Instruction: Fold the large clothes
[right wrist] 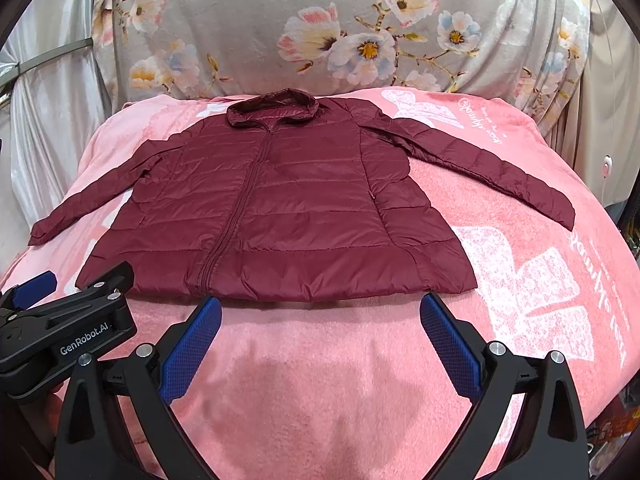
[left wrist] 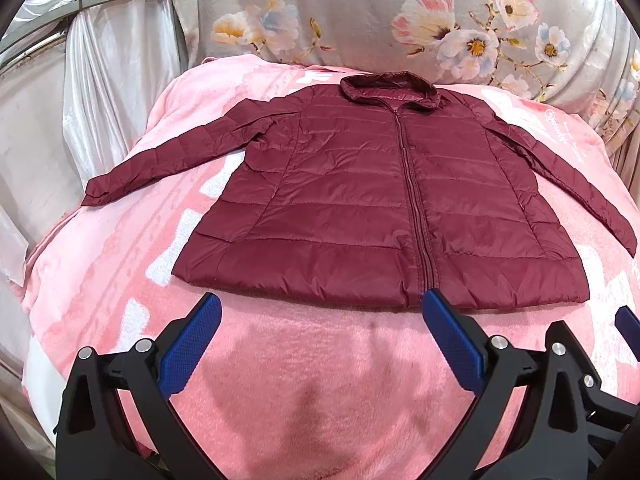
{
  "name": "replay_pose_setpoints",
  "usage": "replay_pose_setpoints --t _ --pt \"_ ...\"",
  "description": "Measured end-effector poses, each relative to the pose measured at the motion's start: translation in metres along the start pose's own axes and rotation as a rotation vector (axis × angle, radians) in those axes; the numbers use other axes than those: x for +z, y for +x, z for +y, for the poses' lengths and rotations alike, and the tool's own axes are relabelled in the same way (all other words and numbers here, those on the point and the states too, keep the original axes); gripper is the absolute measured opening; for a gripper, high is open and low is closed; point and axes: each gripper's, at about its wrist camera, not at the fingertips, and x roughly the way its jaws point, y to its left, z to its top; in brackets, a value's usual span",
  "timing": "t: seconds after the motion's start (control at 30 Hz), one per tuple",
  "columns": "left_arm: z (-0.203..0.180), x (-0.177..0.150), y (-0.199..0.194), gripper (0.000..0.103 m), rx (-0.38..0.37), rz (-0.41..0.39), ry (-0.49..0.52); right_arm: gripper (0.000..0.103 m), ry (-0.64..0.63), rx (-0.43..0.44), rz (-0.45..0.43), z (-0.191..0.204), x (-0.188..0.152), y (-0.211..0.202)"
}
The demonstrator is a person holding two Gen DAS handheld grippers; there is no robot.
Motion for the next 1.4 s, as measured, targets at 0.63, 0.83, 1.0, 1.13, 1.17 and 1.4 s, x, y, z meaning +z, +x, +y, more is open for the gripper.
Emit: replay_pose_setpoints --t 0.63,0.83,1.0,1.13,1.17,1.4 --pt "0.0007 -0.004 0.002 0.098 0.001 0.009 0.002 0.098 0.001 0.002 0.004 0.0025 -0.0008 -0.0001" --pt "0.0006 -0.0041 0.0025 0.098 0.001 0.01 0.001 0.098 -0.002 0.001 0.004 0.0031 -0.0006 -0.0001" --pt "0.0008 -0.0038 0.0027 0.098 0.0 0.01 0.001 0.098 0.0 0.003 0.005 0.0034 -0.0001 0.0002" --pt "0.0011 -0.0042 0.0025 0.098 0.0 0.01 0.001 0.098 -0.001 0.003 0.004 0.0028 0.0005 0.0013" --pt "0.001 -0.0039 0.0027 0.098 0.0 0.01 0.001 0.098 -0.001 0.003 0.004 0.0033 0.0003 0.0009" --pt "0.0014 -0.0042 0.0027 0.098 -0.001 0.012 0.002 0.098 0.0 0.002 0.005 0.0036 0.0005 0.0011"
